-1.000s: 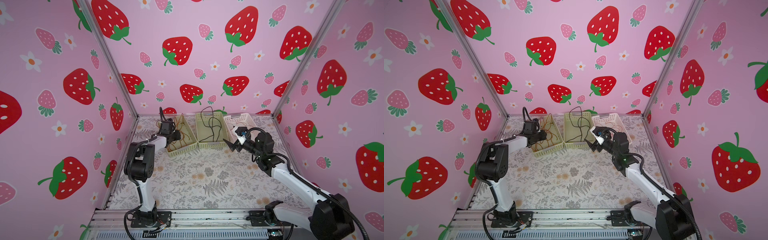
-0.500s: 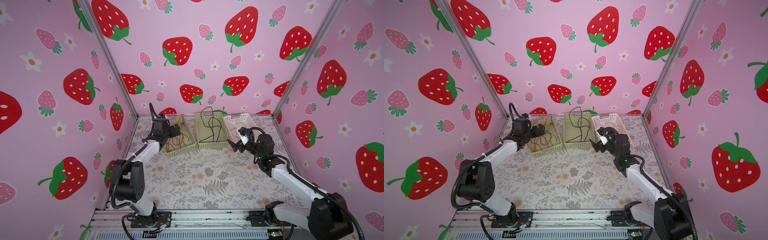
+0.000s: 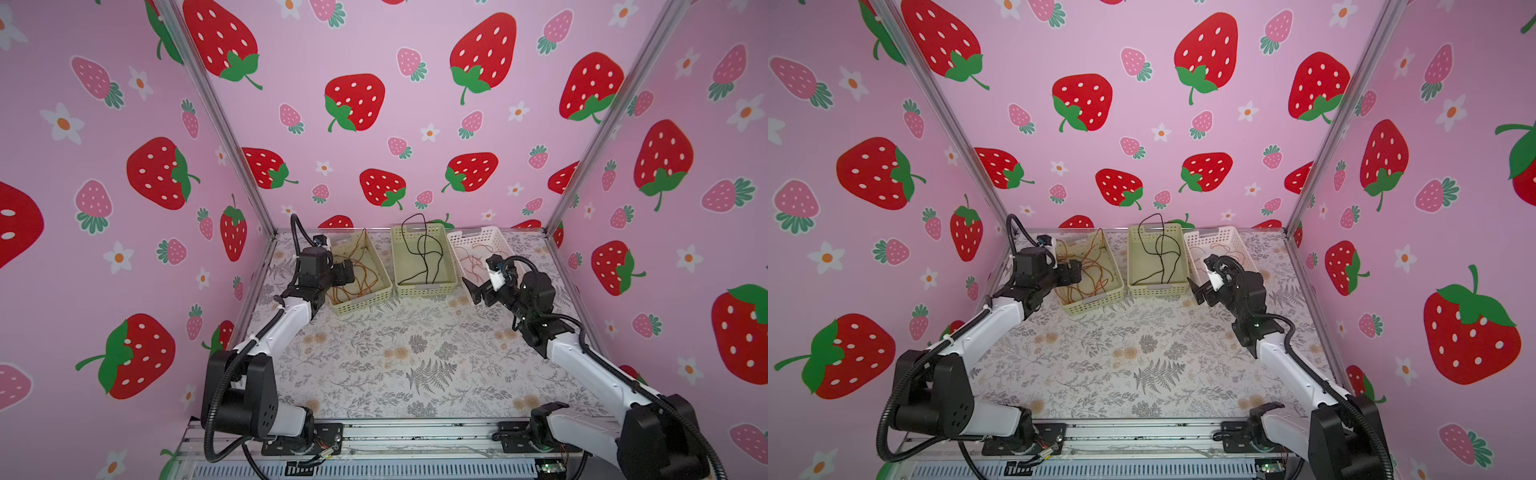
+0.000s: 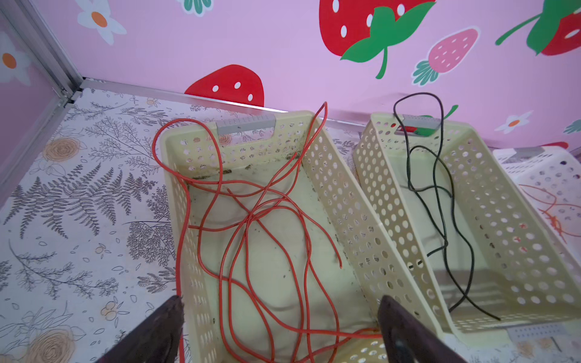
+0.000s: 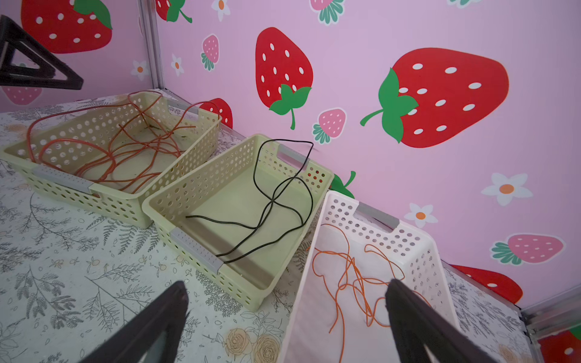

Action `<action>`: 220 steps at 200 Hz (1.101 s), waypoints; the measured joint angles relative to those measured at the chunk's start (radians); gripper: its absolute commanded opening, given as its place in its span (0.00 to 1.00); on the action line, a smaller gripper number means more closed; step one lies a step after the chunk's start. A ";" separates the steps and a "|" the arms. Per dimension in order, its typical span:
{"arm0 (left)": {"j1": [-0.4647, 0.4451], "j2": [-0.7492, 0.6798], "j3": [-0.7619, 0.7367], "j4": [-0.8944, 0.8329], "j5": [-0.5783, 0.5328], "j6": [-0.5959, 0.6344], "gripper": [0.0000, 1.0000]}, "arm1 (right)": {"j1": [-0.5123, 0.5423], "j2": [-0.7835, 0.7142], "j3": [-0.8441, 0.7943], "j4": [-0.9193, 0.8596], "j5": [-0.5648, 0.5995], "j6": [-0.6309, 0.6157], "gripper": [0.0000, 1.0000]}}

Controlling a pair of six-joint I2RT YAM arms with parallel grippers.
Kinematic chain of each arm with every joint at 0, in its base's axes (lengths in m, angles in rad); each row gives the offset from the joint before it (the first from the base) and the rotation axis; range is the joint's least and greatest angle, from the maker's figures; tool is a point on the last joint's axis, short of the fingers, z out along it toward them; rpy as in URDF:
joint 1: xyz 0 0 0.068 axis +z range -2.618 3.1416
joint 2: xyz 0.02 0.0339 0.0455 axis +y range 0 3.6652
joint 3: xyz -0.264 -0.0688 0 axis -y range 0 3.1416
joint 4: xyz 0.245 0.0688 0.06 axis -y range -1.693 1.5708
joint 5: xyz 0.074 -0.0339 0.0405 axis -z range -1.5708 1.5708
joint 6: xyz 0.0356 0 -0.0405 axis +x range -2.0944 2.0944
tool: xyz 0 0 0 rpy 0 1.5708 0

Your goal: Untangle the cables

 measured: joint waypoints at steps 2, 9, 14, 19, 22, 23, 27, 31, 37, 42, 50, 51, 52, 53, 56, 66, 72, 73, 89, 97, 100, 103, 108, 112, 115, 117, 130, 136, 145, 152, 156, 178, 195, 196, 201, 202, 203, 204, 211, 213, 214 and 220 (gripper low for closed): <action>0.000 -0.008 -0.006 0.002 -0.002 0.005 0.98 | -0.003 -0.002 -0.003 0.000 0.008 0.004 0.99; 0.000 -0.048 -0.040 0.021 -0.011 0.029 1.00 | -0.014 -0.007 -0.014 0.000 0.022 0.017 1.00; 0.000 -0.083 -0.071 0.045 -0.022 0.050 0.99 | -0.023 -0.011 -0.024 0.002 0.035 0.026 0.99; 0.000 -0.114 -0.098 0.068 -0.036 0.066 0.99 | -0.034 -0.017 -0.033 0.004 0.050 0.039 0.99; 0.000 -0.134 -0.115 0.080 -0.045 0.074 0.99 | -0.039 -0.019 -0.040 0.005 0.060 0.043 0.99; 0.000 -0.140 -0.119 0.083 -0.048 0.076 0.99 | -0.043 -0.021 -0.043 0.007 0.065 0.047 0.99; 0.000 -0.164 -0.142 0.103 -0.062 0.087 0.99 | -0.052 -0.026 -0.056 0.014 0.079 0.056 0.99; 0.000 -0.188 -0.163 0.119 -0.085 0.095 0.99 | -0.061 -0.031 -0.068 0.020 0.094 0.066 0.99; 0.000 -0.221 -0.192 0.141 -0.122 0.099 0.99 | -0.076 -0.037 -0.089 0.032 0.122 0.079 0.99; 0.001 -0.242 -0.214 0.157 -0.154 0.101 0.99 | -0.086 -0.042 -0.106 0.041 0.146 0.091 0.99; 0.002 -0.266 -0.243 0.177 -0.208 0.099 0.99 | -0.101 -0.046 -0.139 0.061 0.201 0.109 0.99; 0.002 -0.270 -0.250 0.181 -0.220 0.098 0.99 | -0.102 -0.047 -0.144 0.066 0.208 0.113 0.99; 0.002 -0.272 -0.253 0.184 -0.226 0.099 0.99 | -0.103 -0.047 -0.147 0.068 0.212 0.114 0.99; 0.003 -0.273 -0.257 0.187 -0.231 0.098 0.99 | -0.104 -0.047 -0.150 0.069 0.217 0.115 0.99; 0.003 -0.281 -0.271 0.195 -0.253 0.095 0.99 | -0.108 -0.047 -0.163 0.075 0.241 0.121 0.99; 0.005 -0.297 -0.316 0.218 -0.315 0.082 0.99 | -0.116 -0.043 -0.199 0.089 0.307 0.137 0.99; 0.005 -0.303 -0.343 0.231 -0.348 0.070 0.99 | -0.117 -0.039 -0.220 0.100 0.341 0.147 0.99; 0.005 -0.303 -0.351 0.234 -0.356 0.068 0.99 | -0.117 -0.039 -0.225 0.103 0.349 0.148 0.99; 0.006 -0.302 -0.439 0.290 -0.426 0.043 0.99 | -0.124 -0.023 -0.291 0.154 0.414 0.155 0.99; 0.006 -0.292 -0.485 0.322 -0.453 0.037 0.99 | -0.129 -0.007 -0.326 0.188 0.427 0.153 0.99; 0.006 -0.287 -0.502 0.335 -0.460 0.036 0.99 | -0.130 -0.002 -0.336 0.199 0.429 0.152 0.99; 0.006 -0.280 -0.516 0.345 -0.466 0.037 0.99 | -0.132 0.008 -0.347 0.213 0.432 0.150 0.99; 0.006 -0.268 -0.534 0.360 -0.472 0.037 0.99 | -0.135 0.023 -0.360 0.233 0.436 0.147 0.99; 0.006 -0.254 -0.545 0.371 -0.475 0.039 0.99 | -0.139 0.039 -0.369 0.251 0.438 0.142 0.99; 0.006 -0.243 -0.551 0.382 -0.475 0.040 0.99 | -0.141 0.049 -0.373 0.263 0.439 0.140 0.99; 0.006 -0.236 -0.553 0.386 -0.475 0.042 0.99 | -0.143 0.059 -0.377 0.274 0.439 0.139 0.99; 0.006 -0.174 -0.559 0.437 -0.467 0.055 0.99 | -0.156 0.120 -0.387 0.343 0.438 0.125 0.99; 0.006 -0.149 -0.559 0.462 -0.457 0.063 0.99 | -0.162 0.146 -0.389 0.377 0.435 0.120 0.99; 0.007 -0.104 -0.559 0.513 -0.435 0.078 0.99 | -0.171 0.179 -0.389 0.416 0.426 0.113 0.99; 0.007 -0.067 -0.559 0.555 -0.418 0.093 0.99 | -0.177 0.196 -0.390 0.446 0.414 0.105 0.99; 0.008 -0.046 -0.558 0.574 -0.407 0.100 0.99 | -0.179 0.207 -0.391 0.468 0.404 0.099 0.99; 0.024 0.048 -0.558 0.666 -0.346 0.127 0.99 | -0.207 0.260 -0.390 0.583 0.338 0.093 0.99; 0.049 0.122 -0.559 0.749 -0.295 0.134 1.00 | -0.234 0.332 -0.390 0.689 0.277 0.094 0.99; 0.050 0.126 -0.559 0.752 -0.294 0.134 1.00 | -0.235 0.336 -0.391 0.695 0.275 0.094 0.99; 0.057 0.146 -0.558 0.769 -0.281 0.137 1.00 | -0.238 0.365 -0.398 0.744 0.258 0.094 0.99; 0.058 0.148 -0.558 0.771 -0.277 0.137 1.00 | -0.239 0.373 -0.401 0.757 0.256 0.095 0.99; 0.060 0.150 -0.558 0.771 -0.275 0.137 1.00 | -0.240 0.378 -0.403 0.764 0.254 0.095 0.99; 0.060 0.151 -0.558 0.770 -0.274 0.138 0.99 | -0.240 0.382 -0.404 0.772 0.253 0.095 0.99; 0.068 0.159 -0.558 0.767 -0.251 0.142 0.99 | -0.245 0.417 -0.424 0.832 0.239 0.097 0.99; 0.069 0.160 -0.558 0.767 -0.245 0.145 0.99 | -0.245 0.423 -0.430 0.840 0.236 0.097 0.99; 0.070 0.160 -0.558 0.767 -0.243 0.145 0.99 | -0.246 0.427 -0.434 0.845 0.234 0.097 0.99; 0.072 0.162 -0.558 0.778 -0.225 0.149 0.99 | -0.246 0.431 -0.451 0.849 0.224 0.097 0.99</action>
